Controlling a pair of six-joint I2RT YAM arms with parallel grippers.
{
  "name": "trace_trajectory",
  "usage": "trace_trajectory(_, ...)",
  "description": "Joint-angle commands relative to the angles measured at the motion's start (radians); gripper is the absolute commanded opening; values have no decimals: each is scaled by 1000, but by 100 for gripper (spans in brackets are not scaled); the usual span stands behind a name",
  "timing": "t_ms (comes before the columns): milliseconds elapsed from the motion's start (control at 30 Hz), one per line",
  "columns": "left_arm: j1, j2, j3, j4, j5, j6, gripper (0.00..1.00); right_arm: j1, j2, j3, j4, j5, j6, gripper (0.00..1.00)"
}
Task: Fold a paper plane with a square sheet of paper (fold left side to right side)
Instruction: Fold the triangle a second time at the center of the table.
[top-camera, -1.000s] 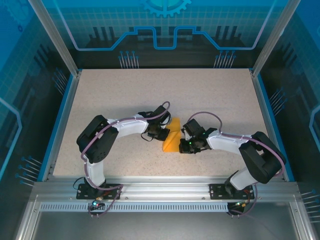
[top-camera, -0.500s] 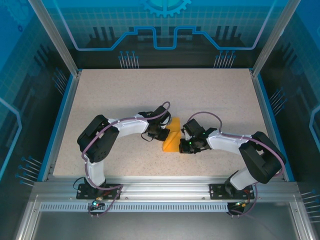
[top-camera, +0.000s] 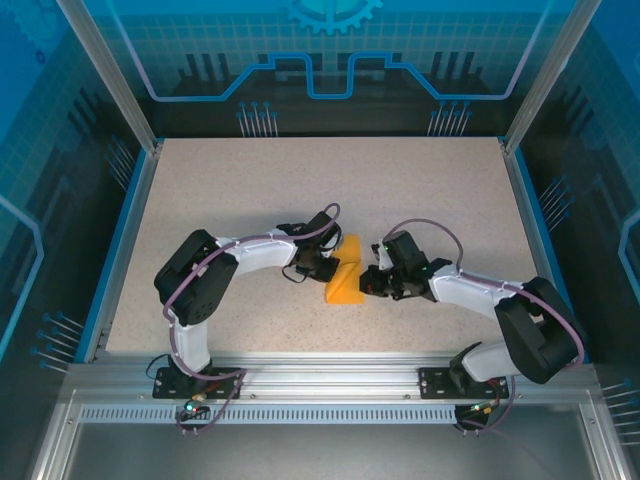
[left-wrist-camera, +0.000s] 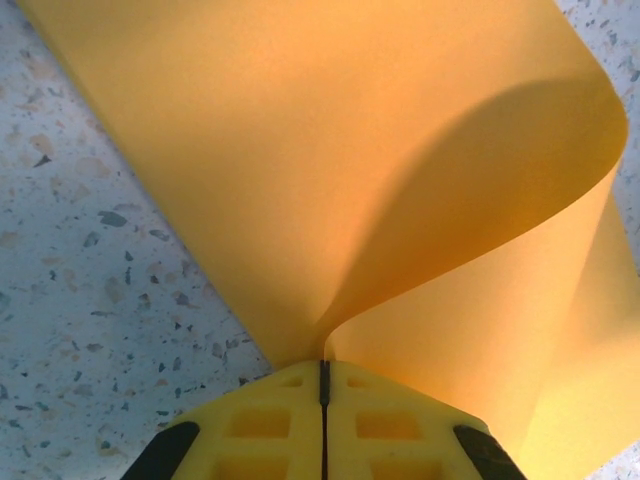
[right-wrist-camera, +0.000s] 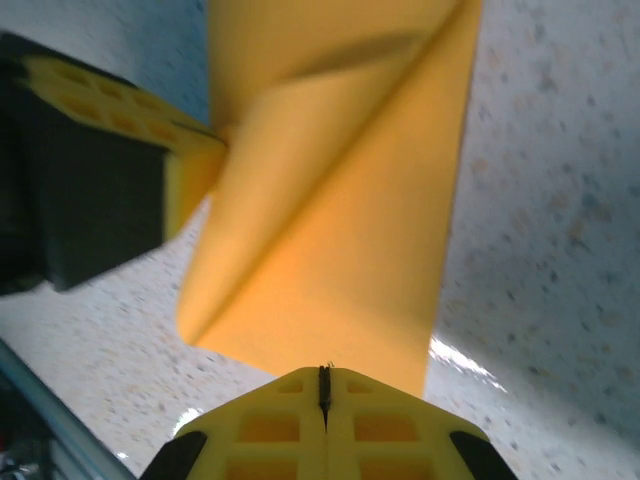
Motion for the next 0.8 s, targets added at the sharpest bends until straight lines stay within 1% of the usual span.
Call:
trace_trajectory(0, 6, -12, -25, 8, 15, 26, 8, -21, 15, -13, 200, -72, 81, 0)
trace_trajectory(67, 5, -12, -27, 10, 17, 24, 8, -23, 40, -2, 248, -60, 109, 0)
trace_trajectory(167, 5, -10, -29, 12, 20, 24, 8, -22, 100, 40, 275, -58, 124, 0)
trace_trajectory(433, 5, -9, -29, 9, 14, 26, 8, -1, 215, 115, 291, -66, 115, 0)
trace_trajectory(767, 5, -8, -25, 8, 8, 26, 8, 3, 291, 155, 236, -49, 70, 0)
